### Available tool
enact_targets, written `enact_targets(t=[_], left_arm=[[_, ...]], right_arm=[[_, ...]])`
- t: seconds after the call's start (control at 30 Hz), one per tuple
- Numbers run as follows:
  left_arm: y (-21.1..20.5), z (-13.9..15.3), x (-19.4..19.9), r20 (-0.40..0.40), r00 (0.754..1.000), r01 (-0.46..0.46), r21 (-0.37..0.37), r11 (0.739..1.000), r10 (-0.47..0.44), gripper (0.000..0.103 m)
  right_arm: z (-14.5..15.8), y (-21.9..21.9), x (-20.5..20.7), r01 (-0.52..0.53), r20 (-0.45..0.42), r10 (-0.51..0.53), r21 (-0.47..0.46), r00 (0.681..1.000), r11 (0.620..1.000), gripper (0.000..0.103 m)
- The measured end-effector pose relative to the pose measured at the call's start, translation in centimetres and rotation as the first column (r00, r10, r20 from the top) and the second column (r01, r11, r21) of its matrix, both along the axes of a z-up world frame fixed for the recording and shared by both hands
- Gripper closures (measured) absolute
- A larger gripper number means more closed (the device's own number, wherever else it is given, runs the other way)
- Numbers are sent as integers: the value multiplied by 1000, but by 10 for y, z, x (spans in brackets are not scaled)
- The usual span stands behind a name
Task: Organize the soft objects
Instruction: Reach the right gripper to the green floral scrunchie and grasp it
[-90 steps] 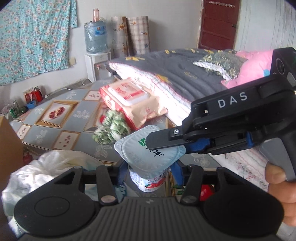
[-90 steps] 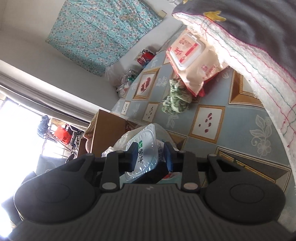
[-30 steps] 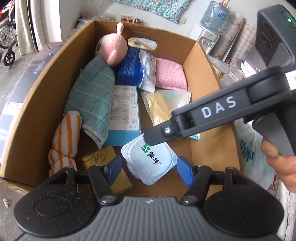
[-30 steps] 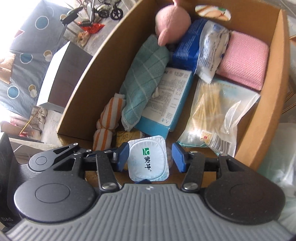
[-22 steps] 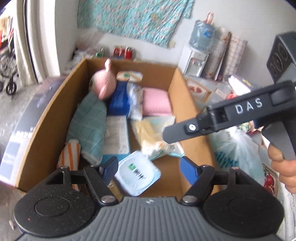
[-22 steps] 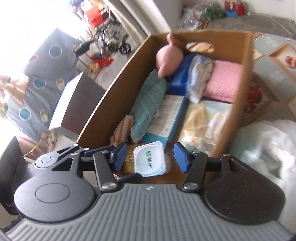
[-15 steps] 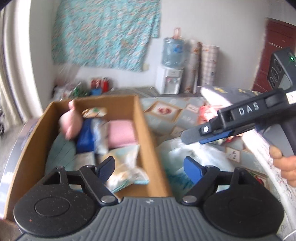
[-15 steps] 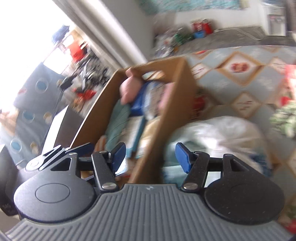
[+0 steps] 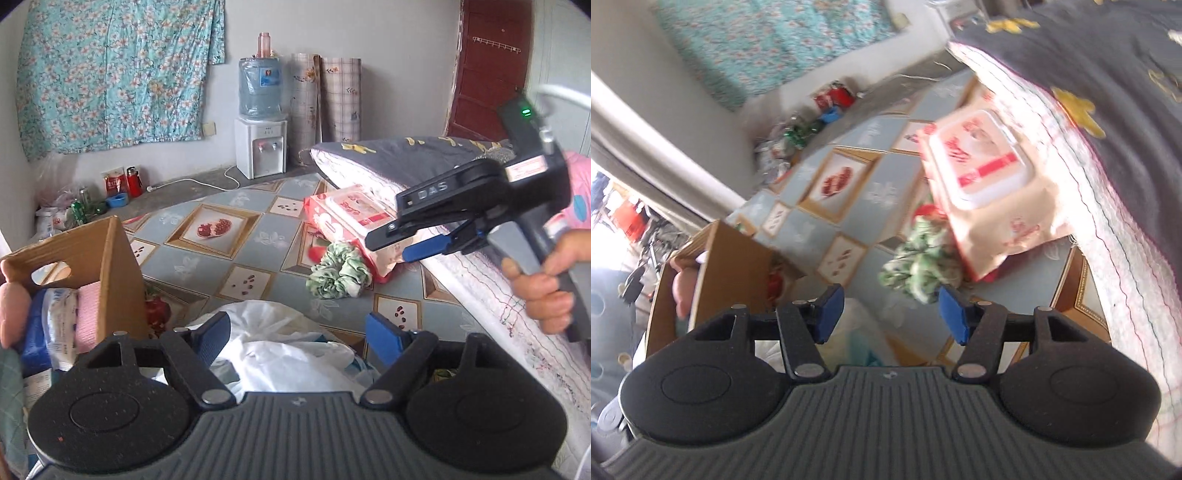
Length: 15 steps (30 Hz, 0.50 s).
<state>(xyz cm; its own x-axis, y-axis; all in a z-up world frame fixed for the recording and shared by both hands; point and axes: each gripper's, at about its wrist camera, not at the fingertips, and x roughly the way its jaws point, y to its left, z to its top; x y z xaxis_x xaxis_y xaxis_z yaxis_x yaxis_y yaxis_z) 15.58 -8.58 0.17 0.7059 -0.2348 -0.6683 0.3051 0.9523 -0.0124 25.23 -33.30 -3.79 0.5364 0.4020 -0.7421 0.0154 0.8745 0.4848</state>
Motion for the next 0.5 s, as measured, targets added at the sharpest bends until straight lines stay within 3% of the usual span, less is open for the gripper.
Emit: enact_targets(t=[0.2,0.27,0.33,0.5], left_arm=[[0,-10,2,2,1000,-23,33,999,23,21],[4,-9,2,1,999,-33,33,999,33,21],[7,-11,1,3,999,-41,29,999,41,22],[12,-10,-1,-1,998,-58,11,998,58,22]], right_arm=[[-43,2,39,44,-64,-45,-30,997,999,54],[-54,2,46,51,-82,-53,-32,995,998,62],[-64,4,50,46,-98,-47,-22,994,999,78],[-73,4,45,35,-99,-35,4,995,999,91]])
